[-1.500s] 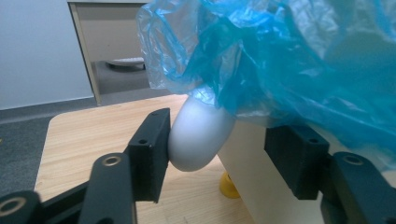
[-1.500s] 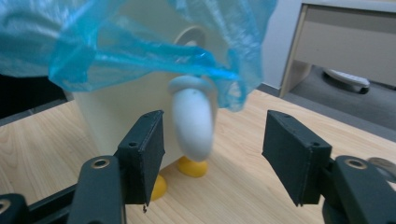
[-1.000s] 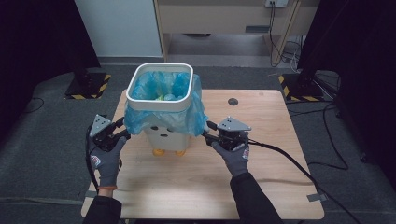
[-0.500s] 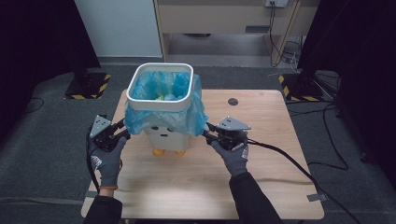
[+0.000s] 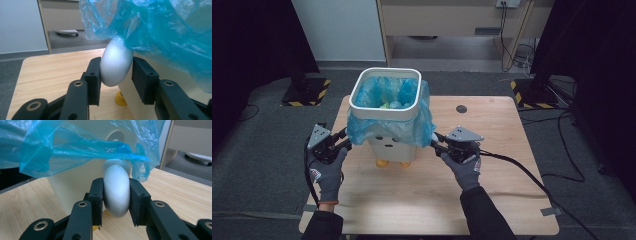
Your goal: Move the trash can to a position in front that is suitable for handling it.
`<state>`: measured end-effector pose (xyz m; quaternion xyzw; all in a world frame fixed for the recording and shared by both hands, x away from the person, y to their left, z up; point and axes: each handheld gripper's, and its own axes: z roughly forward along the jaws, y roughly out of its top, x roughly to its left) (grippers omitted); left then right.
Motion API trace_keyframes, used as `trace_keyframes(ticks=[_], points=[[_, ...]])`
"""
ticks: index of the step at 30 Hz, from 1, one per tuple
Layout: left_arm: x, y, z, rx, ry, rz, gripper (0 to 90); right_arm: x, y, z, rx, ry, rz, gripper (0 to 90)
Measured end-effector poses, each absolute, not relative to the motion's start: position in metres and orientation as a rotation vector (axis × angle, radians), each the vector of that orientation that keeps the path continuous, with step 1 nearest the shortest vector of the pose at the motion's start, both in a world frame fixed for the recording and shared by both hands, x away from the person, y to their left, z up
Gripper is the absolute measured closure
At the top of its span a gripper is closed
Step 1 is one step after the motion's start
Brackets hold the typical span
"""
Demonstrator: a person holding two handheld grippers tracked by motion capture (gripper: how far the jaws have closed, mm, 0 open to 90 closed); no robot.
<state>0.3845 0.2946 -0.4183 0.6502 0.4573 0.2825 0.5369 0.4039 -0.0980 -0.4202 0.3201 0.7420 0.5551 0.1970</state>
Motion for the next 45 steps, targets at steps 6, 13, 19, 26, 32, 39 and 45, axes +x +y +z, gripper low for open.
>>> trace_keyframes(ticks=[6,13,19,26,32,39,45], points=[[0.383,0.293,-0.418,1.548,1.085,0.663,60.3,0.4,-0.102,-0.418,0.885,2.089,1.55,67.7],[0.381,0.289,-0.418,1.541,1.081,0.644,60.3,0.393,-0.106,-0.416,0.874,2.1,1.538,67.6],[0.378,0.285,-0.418,1.546,1.076,0.633,60.4,0.389,-0.11,-0.415,0.883,2.103,1.534,67.6],[0.377,0.277,-0.419,1.556,1.058,0.618,60.5,0.38,-0.119,-0.415,0.867,2.098,1.514,67.6],[0.374,0.27,-0.419,1.569,1.044,0.608,60.6,0.375,-0.128,-0.41,0.85,2.106,1.479,67.4],[0.37,0.26,-0.419,1.583,1.02,0.592,61.3,0.371,-0.14,-0.41,0.867,2.103,1.492,67.4],[0.366,0.253,-0.42,1.594,1.006,0.577,61.9,0.366,-0.149,-0.406,0.856,2.111,1.448,67.3]])
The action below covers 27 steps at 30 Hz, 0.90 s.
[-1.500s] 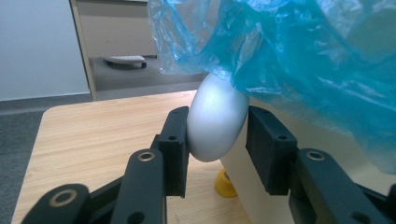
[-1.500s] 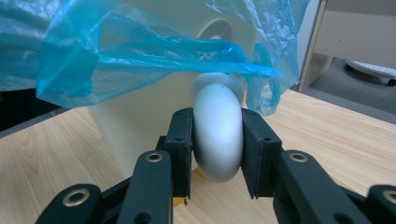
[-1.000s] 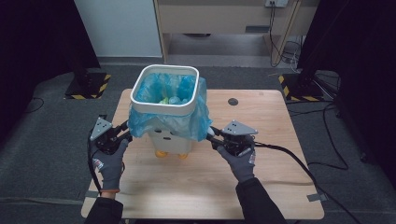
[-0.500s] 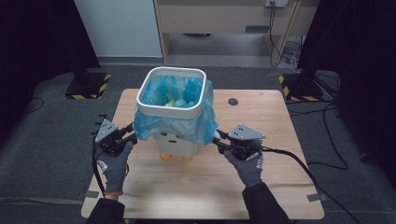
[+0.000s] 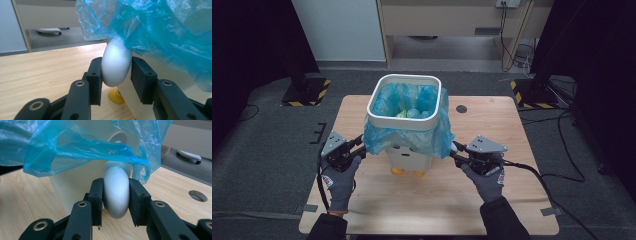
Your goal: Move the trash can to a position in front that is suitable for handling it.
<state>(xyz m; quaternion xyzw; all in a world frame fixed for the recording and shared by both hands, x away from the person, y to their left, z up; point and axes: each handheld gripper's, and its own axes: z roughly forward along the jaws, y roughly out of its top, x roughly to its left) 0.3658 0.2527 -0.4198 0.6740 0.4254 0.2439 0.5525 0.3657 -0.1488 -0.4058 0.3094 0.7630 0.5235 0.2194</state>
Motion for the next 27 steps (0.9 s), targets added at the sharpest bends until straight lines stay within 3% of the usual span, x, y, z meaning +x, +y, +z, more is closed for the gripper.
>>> trace_keyframes(ticks=[27], points=[[0.342,0.217,-0.414,1.652,0.901,0.538,64.2,0.333,-0.195,-0.409,0.902,2.078,1.457,67.3]])
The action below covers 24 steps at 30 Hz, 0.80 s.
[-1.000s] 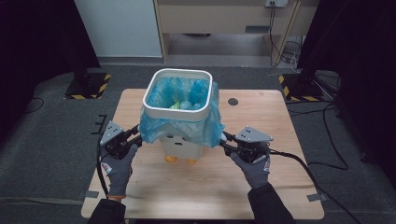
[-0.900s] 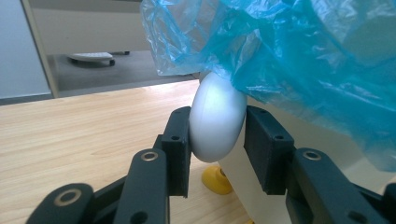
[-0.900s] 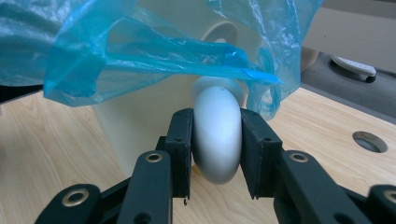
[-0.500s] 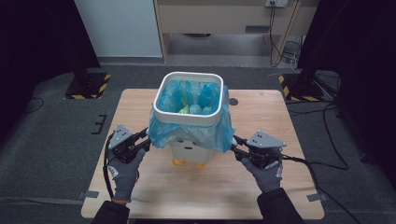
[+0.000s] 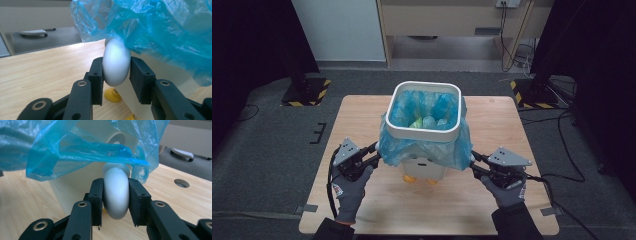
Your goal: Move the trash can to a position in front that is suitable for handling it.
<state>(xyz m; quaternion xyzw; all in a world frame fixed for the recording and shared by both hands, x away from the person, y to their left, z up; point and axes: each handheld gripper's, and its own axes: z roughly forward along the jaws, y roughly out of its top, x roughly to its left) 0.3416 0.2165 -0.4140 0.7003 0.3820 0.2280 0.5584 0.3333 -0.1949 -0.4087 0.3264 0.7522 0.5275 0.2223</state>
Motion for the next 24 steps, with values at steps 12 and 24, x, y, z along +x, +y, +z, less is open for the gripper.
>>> trace_keyframes(ticks=[12,24], points=[[0.334,0.211,-0.413,1.658,0.894,0.528,64.3,0.321,-0.201,-0.408,0.896,2.068,1.444,67.4],[0.329,0.204,-0.414,1.664,0.879,0.502,64.5,0.308,-0.207,-0.405,0.893,2.056,1.44,67.2]])
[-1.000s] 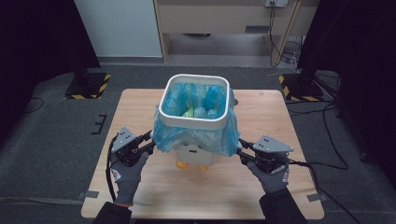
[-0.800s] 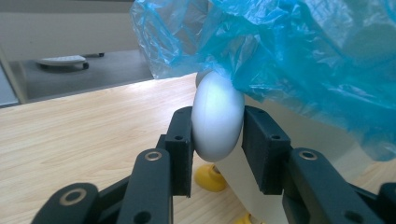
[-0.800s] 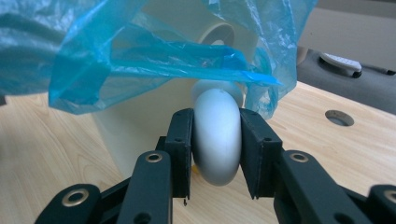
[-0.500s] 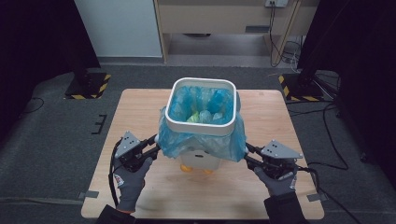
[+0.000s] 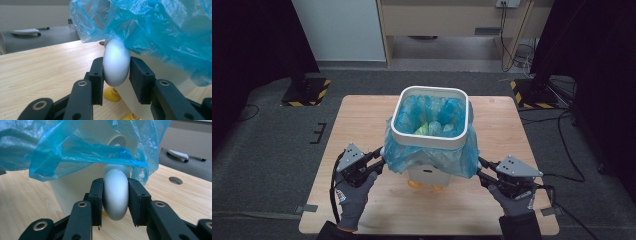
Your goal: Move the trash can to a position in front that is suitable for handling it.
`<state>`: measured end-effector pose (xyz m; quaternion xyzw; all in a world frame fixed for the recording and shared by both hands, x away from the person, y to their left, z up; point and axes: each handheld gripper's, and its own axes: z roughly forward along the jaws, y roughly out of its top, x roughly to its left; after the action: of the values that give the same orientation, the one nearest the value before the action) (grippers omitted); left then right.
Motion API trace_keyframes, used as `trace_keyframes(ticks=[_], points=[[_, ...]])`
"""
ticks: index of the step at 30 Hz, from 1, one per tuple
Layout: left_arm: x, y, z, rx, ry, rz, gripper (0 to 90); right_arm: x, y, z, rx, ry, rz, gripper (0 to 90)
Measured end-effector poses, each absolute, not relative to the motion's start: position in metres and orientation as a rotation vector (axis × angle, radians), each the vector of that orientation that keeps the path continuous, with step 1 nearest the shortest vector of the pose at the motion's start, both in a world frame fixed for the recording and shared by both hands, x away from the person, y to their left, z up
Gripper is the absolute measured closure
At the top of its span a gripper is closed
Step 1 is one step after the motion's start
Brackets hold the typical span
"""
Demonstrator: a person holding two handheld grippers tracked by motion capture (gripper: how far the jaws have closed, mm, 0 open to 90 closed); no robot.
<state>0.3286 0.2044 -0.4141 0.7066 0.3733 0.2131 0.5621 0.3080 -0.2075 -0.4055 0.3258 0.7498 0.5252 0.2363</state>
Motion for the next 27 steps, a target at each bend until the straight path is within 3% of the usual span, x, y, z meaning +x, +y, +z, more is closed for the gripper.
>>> trace_keyframes(ticks=[27], points=[[0.326,0.195,-0.413,1.689,0.843,0.492,64.2,0.292,-0.224,-0.411,0.928,2.028,1.504,67.3]])
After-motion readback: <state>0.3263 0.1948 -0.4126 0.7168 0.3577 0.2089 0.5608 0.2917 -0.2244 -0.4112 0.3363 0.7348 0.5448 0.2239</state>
